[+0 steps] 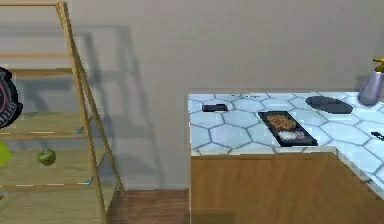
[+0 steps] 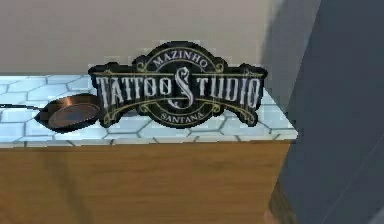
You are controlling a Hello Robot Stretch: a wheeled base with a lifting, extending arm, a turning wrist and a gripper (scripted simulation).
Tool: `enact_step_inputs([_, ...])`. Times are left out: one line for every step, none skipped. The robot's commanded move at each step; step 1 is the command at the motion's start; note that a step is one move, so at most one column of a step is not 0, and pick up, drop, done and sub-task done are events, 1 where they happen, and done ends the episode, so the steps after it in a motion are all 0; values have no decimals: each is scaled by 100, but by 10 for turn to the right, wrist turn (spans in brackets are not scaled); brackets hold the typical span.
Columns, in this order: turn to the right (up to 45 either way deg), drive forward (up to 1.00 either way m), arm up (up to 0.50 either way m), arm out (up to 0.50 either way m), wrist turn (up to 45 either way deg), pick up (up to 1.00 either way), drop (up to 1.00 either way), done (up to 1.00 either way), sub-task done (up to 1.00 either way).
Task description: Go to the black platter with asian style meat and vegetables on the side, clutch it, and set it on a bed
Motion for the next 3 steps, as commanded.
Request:
enact_step_inputs([-450,0,0,0,0,0,0,0,0])
enact_step_inputs([-150,0,0,0,0,0,0,0,0])
enact_step_inputs([0,0,50,0,0,0,0,0,0])
